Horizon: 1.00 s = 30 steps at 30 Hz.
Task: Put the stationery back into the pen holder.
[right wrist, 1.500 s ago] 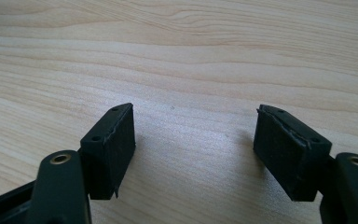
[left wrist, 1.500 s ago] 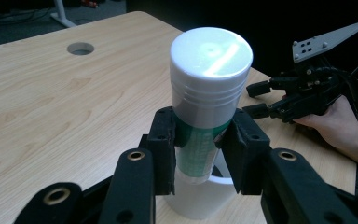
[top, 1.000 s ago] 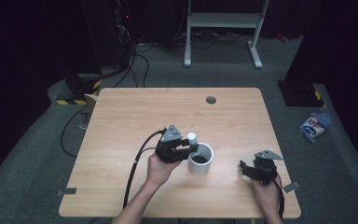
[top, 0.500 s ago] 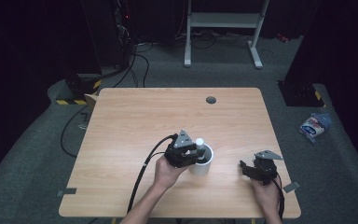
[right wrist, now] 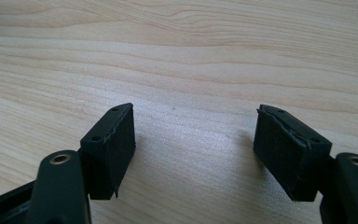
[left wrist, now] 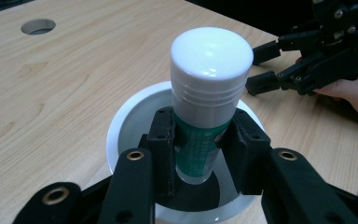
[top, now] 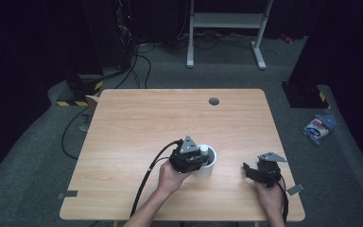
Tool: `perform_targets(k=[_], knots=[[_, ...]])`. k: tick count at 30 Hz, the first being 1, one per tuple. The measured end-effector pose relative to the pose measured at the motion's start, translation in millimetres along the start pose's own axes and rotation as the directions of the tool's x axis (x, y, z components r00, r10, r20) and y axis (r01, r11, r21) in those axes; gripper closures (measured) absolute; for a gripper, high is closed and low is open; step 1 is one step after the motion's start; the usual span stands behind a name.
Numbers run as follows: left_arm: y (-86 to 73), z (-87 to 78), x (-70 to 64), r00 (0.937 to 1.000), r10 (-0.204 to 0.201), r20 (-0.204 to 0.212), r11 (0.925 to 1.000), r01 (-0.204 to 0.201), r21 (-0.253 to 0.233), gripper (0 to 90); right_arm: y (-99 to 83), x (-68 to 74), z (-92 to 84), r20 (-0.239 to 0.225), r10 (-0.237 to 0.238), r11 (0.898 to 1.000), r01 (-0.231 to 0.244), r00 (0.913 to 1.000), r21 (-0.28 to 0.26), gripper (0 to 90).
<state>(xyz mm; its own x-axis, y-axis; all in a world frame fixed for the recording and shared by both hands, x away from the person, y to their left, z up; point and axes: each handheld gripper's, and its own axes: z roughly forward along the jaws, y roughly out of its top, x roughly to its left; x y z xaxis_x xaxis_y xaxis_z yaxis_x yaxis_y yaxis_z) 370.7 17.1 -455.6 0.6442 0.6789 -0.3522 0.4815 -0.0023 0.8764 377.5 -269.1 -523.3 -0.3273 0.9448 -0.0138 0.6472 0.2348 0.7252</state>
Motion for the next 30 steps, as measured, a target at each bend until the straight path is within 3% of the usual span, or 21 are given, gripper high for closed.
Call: perform_targets(k=[2,11,18,30], knots=[[-1.6,1.5,-0.6,0.9999,-0.016,0.0,0.9998,0.016,-0.012,64.8,0.0,0.0,0.0,0.0,-0.001,1.0,0.001,1.0,0.0,29.2],[-7.6,2.9,1.9,0.9999,0.007,-0.012,0.9999,-0.007,0.015,62.8,-0.1,0.1,-0.1,-0.001,-0.002,1.0,0.002,1.0,0.0,29.2],[-8.2,2.5,3.5,1.0,-0.006,-0.004,1.0,0.006,0.005,61.8,-0.1,0.1,-0.1,-0.001,-0.002,1.0,0.002,1.0,0.0,29.2],[-7.3,-0.6,1.3,0.9998,0.01,-0.02,0.9997,-0.01,-0.024,48.7,-0.1,0.1,-0.1,-0.001,-0.002,1.0,0.002,1.0,0.0,29.2]])
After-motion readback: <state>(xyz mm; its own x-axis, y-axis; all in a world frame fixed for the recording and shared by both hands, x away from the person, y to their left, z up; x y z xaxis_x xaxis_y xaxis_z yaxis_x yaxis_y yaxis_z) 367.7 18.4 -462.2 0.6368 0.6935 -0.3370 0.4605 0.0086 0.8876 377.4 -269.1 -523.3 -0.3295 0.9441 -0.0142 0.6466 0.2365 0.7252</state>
